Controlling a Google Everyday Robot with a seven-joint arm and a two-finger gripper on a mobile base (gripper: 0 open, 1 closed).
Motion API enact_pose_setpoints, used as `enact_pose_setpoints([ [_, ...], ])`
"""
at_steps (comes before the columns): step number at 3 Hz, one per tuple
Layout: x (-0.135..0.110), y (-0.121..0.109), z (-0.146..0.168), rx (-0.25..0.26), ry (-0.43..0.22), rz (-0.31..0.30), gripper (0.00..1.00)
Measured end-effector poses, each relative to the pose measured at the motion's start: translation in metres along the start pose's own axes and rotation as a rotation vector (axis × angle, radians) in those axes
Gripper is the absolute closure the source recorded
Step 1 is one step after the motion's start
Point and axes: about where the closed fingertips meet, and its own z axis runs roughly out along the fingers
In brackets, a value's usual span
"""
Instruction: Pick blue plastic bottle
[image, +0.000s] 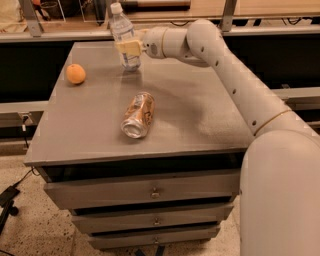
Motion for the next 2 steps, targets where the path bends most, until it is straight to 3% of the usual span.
enact_pose_setpoints([
  [1, -0.028, 0.003, -0.004, -0.028, -0.12, 0.055, 1.0],
  [2, -0.066, 0.009, -0.009, -0.074, -0.224, 0.053, 1.0],
])
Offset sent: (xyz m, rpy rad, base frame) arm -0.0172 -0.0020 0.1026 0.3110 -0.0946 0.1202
